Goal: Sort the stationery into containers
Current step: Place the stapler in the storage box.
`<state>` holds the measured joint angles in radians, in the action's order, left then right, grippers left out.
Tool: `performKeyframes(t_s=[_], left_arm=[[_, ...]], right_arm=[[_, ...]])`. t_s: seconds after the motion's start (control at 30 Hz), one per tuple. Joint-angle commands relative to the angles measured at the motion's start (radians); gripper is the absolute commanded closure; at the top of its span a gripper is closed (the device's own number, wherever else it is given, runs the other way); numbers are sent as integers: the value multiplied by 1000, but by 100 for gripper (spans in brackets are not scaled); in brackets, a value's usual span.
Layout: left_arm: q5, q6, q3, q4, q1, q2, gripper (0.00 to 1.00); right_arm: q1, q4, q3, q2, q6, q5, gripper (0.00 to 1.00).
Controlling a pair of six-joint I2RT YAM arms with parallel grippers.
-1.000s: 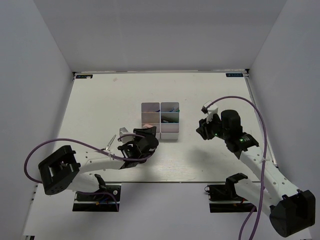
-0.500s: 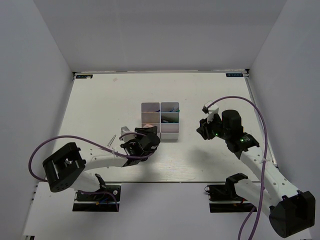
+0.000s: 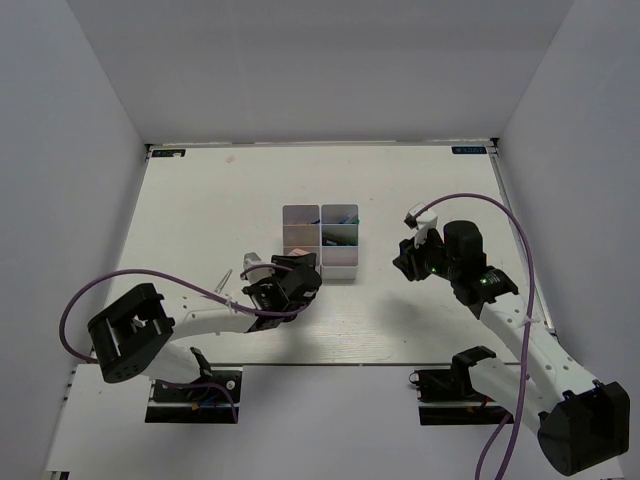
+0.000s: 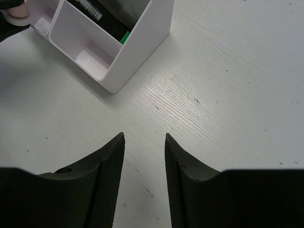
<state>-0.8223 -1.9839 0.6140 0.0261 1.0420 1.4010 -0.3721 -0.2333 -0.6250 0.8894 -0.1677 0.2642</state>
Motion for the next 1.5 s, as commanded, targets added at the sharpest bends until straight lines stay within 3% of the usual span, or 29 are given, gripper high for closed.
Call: performKeyframes(t_s=[0.0, 0.13, 0.33, 0.93, 1.2, 1.4, 1.47], left_arm=[[-15, -55, 43, -17, -3, -4, 63], [-14, -56, 47, -23, -4, -7, 53], [-11, -59, 50, -23, -3, -5, 46], [-9, -67, 50, -23, -2, -5, 41], [-3, -67, 52, -23, -2, -7, 33], [-5, -35, 49, -9, 3, -22, 37], [-1, 8, 44, 37, 15, -36, 50]], right_arm=[[9, 31, 1, -17, 0, 13, 57], [9, 31, -1, -18, -1, 23, 57], [9, 31, -2, -17, 0, 18, 57], [15, 31, -1, -17, 5, 20, 57], [15, 29, 1, -18, 5, 21, 57], [18, 29, 1, -20, 7, 21, 57], [18, 31, 1, -20, 4, 23, 57]])
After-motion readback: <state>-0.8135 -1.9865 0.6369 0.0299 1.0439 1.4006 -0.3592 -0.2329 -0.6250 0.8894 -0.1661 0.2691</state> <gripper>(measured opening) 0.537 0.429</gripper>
